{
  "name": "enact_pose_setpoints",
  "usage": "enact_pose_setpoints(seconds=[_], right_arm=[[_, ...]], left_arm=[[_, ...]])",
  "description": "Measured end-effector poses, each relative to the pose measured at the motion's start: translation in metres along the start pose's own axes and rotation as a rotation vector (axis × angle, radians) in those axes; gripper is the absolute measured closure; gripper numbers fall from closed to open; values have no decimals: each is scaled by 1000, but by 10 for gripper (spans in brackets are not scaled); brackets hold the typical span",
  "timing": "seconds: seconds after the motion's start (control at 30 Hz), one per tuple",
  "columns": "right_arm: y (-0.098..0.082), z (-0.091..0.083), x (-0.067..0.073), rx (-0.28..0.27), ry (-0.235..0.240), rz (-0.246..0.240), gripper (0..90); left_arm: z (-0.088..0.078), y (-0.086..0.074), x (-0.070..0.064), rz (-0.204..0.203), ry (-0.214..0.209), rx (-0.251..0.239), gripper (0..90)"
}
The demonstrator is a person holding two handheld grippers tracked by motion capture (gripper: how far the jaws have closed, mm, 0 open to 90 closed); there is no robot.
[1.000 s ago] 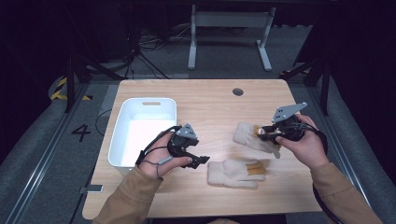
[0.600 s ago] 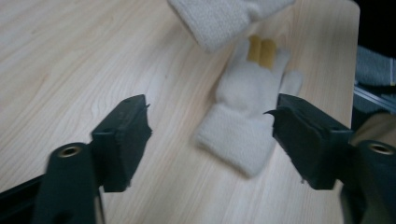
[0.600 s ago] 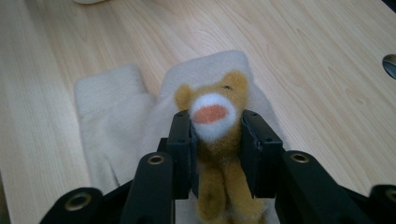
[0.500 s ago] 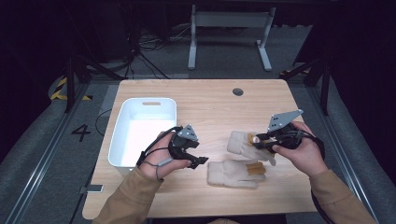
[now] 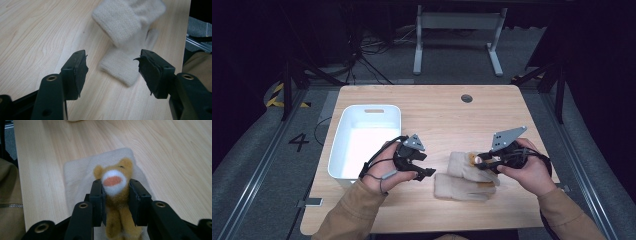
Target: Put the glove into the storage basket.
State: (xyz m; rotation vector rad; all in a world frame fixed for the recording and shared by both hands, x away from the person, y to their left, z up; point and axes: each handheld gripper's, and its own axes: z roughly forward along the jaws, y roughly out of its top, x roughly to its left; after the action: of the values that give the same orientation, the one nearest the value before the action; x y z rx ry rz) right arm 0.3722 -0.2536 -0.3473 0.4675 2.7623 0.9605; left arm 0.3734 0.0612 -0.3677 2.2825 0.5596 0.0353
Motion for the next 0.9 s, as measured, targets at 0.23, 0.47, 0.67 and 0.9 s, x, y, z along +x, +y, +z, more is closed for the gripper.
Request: enact_pose_setpoints(seconds=[0.23,0.47,0.67,0.9], right_arm=[[0,9,6,-3,39,-24,673],[1,21,15,-8,99,-48,673],[-1,32,18,-7,143,-60,673],[-3,43,19,-5,173,-62,671]], left_arm=[[0,0,-1,0,-1,3,405],[1,0,-1,0,0,7,405],[2,0,-1,-3,0,17,411],[3,0,-2,-3,-1,15,410]])
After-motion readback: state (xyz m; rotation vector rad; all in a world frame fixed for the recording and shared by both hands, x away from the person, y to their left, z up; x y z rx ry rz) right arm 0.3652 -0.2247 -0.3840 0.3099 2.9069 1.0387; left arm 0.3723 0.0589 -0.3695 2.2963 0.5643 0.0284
